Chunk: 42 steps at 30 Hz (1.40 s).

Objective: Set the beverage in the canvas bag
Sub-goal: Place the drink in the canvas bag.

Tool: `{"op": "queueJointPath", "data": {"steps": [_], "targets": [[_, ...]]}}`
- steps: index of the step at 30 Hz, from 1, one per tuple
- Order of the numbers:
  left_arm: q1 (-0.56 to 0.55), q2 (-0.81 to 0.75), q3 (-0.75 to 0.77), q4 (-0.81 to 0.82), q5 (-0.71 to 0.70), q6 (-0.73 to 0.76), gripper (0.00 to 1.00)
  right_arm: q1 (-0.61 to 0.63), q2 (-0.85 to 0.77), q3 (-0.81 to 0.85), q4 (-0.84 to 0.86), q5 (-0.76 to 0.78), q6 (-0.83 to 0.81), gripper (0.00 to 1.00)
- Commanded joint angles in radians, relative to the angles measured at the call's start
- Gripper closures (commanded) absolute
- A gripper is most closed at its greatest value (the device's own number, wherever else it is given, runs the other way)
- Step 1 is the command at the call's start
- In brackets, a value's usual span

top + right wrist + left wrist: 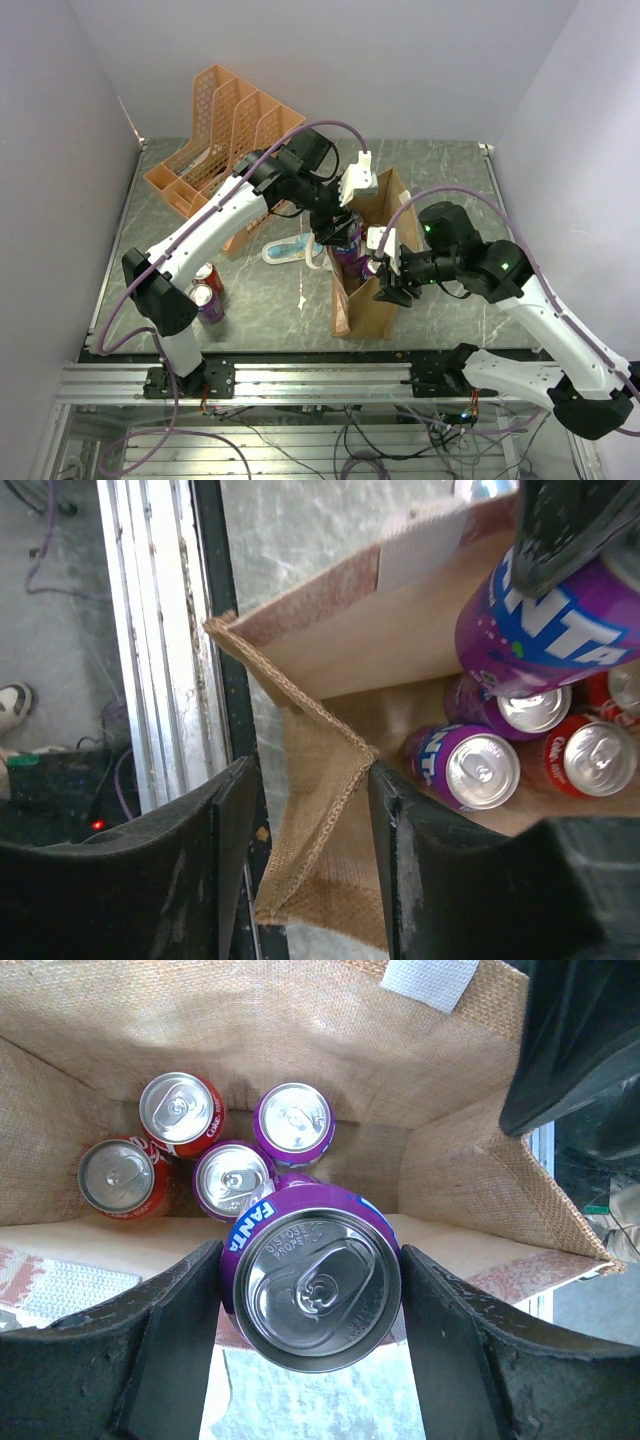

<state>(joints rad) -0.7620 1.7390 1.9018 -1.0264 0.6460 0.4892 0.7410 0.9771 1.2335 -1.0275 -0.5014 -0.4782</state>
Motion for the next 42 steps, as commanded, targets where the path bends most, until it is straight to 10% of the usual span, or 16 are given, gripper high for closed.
{"op": "queueJointPath", "data": {"steps": [1, 18, 42], "targets": [[-0.002, -0.050, 0.030, 0.054, 0.071, -0.001, 0.93, 0.005, 0.011, -0.037, 0.001, 0.022, -0.006, 0.55], [-0.017, -0.042, 0.022, 0.056, 0.144, -0.005, 0.93, 0.008, -0.096, -0.118, -0.028, -0.017, -0.125, 1.00], [-0.033, -0.088, -0.086, 0.114, 0.182, 0.046, 0.93, 0.030, -0.101, -0.279, -0.159, 0.050, -0.527, 1.00]]}}
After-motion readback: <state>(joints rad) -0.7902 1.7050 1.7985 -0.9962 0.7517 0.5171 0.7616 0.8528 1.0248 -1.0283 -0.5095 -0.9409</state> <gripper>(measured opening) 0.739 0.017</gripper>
